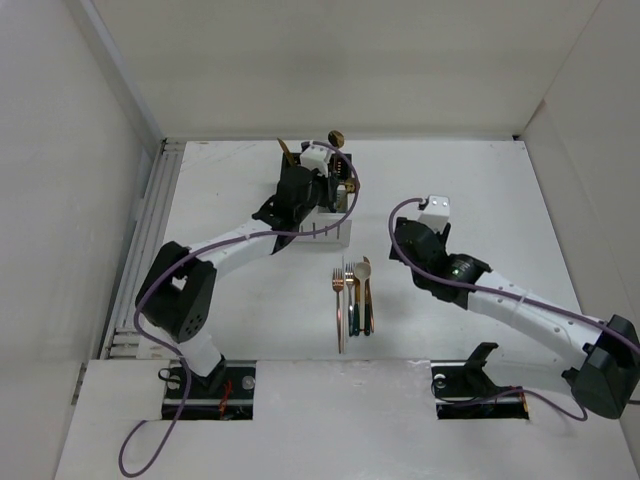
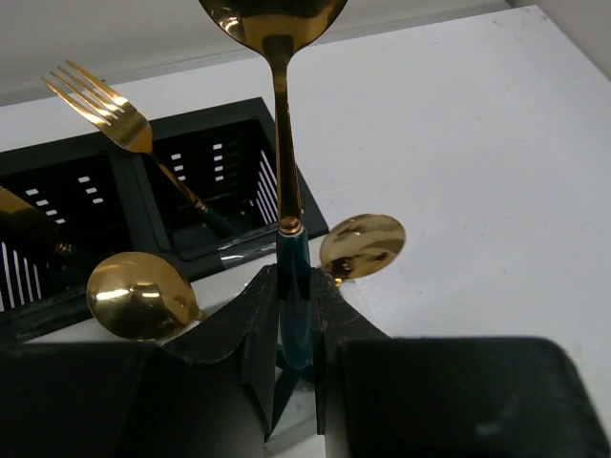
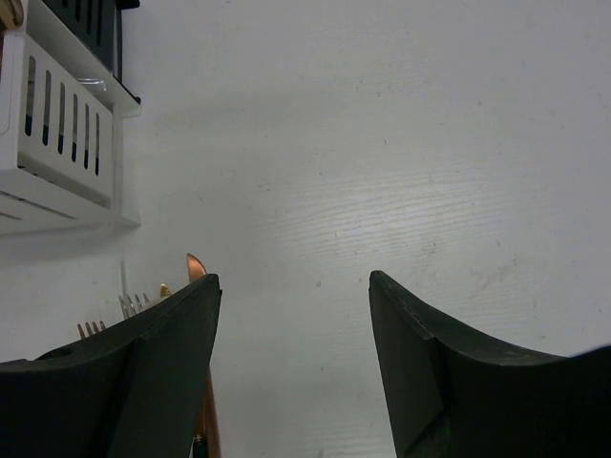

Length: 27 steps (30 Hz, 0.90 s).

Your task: Sort the eating utensils into containers

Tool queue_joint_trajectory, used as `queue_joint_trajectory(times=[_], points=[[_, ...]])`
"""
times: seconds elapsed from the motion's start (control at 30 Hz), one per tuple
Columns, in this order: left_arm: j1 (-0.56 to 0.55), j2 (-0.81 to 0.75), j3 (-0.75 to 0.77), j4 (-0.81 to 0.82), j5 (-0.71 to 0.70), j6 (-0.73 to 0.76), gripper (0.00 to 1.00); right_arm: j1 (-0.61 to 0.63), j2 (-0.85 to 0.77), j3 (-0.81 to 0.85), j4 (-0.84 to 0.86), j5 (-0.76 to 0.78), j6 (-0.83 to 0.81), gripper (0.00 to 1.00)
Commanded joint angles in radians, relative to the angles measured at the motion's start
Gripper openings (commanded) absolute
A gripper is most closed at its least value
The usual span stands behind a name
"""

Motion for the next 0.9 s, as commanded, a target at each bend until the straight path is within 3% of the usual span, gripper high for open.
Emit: queue_joint_trajectory(times=[0.0,0.17,0.2,0.3,0.33,0.4,0.57,0.6,0.7,0.87], points=[[0.015,0.008,0.075,0.142,0.002,0.023,0.0,0.008,-0.011,0.056,0.023,-0.003,-0.011,0.69],[0.015,0.019,0.042,0.133,-0.009,0.005,0.0,0.008,-0.011,0.056,0.004,-0.003,-0.034,0.69],[0.015,0.019,0.028,0.133,-0.009,0.005,0.04,0.008,-0.011,0.056,0.004,-0.003,-0.045,0.69],[0.006,0.007,0.019,0.109,-0.009,0.005,0.31,0.008,-0.011,0.065,0.004,-0.055,-0.091,0.74],[0.006,-0.004,0.009,0.096,-0.009,0.005,0.44,0.008,0.0,0.079,0.004,-0.076,-0.129,0.74],[0.006,-0.016,0.009,0.083,-0.023,0.014,0.5,0.008,0.023,0.108,-0.043,-0.116,-0.129,0.77],[0.006,-0.075,0.034,0.005,-0.101,0.035,0.55,0.008,0.048,0.11,-0.125,-0.182,-0.105,0.76],[0.006,-0.096,0.049,-0.053,-0.138,0.049,0.55,0.008,0.048,0.097,-0.134,-0.227,-0.105,0.66],[0.006,-0.15,0.109,-0.204,-0.23,0.063,0.55,0.008,-0.001,0.042,-0.097,-0.329,-0.078,0.5],[0.006,-0.295,0.08,-0.4,-0.302,0.011,0.55,0.008,-0.034,-0.068,-0.037,-0.414,-0.002,0.43]])
